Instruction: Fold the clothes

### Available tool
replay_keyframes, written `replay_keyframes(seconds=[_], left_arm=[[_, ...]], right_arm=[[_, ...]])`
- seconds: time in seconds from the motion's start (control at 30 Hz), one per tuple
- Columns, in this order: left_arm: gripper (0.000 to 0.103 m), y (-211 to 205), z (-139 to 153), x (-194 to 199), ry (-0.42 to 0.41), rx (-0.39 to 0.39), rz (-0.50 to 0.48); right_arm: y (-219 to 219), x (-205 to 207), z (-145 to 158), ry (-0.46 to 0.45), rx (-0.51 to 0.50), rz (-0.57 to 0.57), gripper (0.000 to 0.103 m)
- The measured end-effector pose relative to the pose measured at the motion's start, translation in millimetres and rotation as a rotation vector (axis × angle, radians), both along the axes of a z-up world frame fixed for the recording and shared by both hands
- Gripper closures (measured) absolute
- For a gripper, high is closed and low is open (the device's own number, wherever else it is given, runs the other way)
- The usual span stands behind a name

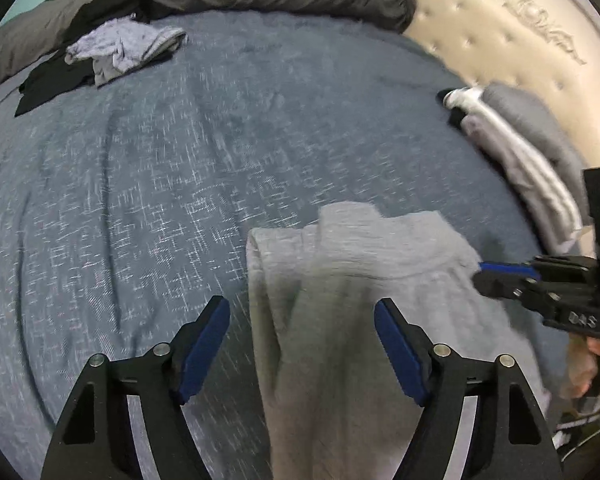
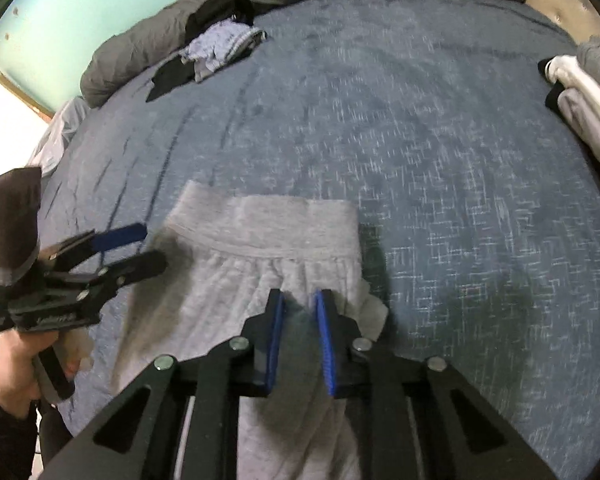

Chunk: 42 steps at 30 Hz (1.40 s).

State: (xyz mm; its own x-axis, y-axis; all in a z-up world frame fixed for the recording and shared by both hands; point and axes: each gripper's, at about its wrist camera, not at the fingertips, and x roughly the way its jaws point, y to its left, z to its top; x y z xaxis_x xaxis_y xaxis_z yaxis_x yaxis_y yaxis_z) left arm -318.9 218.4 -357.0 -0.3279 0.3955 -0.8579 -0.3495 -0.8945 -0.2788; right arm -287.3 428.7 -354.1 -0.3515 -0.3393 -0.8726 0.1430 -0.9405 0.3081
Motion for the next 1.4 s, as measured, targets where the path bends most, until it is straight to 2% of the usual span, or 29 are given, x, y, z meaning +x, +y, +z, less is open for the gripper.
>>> replay_keyframes(seconds=[0.1, 0.2, 0.3, 0.43, 0.57, 0.6, 0.63, 0.7, 0.77, 0.8, 0.83, 0.97, 1.17, 1.3, 1.4], left_arm=[[0.026, 10, -14, -17, -0.030, -0.027, 0.000], [0.026, 7, -28, -19, -0.058, -0.038, 0.000], [0.026, 3, -20, -11, -0.038, -0.046, 0.006], [0.026, -20, 15, 13, 0.026, -0.009, 0.025], [0.024, -44, 20, 42, -0.026, 0.031, 0.019], [0.023, -50, 21, 49, -0.040, 0.041, 0.017], [0.023, -56, 22, 56, -0.054, 0.051, 0.015], [0.023, -68, 24, 71, -0.082, 0.071, 0.012], [0.021, -73, 16, 84, -0.118, 0.095, 0.013], [0.020, -72, 12, 89, -0.137, 0.106, 0.010], [0.019, -71, 7, 94, -0.156, 0.117, 0.007], [0.013, -66, -7, 108, -0.195, 0.111, 0.006], [0.013, -55, -17, 114, -0.207, 0.116, 0.000], [0.011, -54, -28, 108, -0.244, 0.168, 0.016], [0.011, -52, -37, 106, -0.267, 0.205, 0.015]], right_arm=[[1, -3, -12, -0.020, 0.022, 0.028, 0.091], [1, -6, -21, -0.039, 0.022, 0.035, 0.093], [1, -7, -24, -0.049, 0.031, 0.035, 0.093], [4, 4, 0, -0.012, 0.025, 0.010, 0.093], [23, 41, 32, 0.015, -0.027, -0.016, 0.089], [28, 51, 34, 0.008, -0.046, -0.026, 0.085], [33, 62, 34, -0.004, -0.067, -0.040, 0.073], [42, 80, 34, -0.024, -0.102, -0.062, 0.056], [49, 98, 30, -0.041, -0.121, -0.079, 0.053], [52, 107, 27, -0.051, -0.127, -0.087, 0.049], [54, 117, 24, -0.061, -0.133, -0.095, 0.039], [53, 134, 18, -0.088, -0.156, -0.085, 0.036], [37, 134, 10, -0.112, -0.098, -0.052, 0.025], [32, 128, 0, -0.132, -0.065, -0.029, 0.019], [29, 119, -10, -0.159, -0.062, -0.010, 0.018]])
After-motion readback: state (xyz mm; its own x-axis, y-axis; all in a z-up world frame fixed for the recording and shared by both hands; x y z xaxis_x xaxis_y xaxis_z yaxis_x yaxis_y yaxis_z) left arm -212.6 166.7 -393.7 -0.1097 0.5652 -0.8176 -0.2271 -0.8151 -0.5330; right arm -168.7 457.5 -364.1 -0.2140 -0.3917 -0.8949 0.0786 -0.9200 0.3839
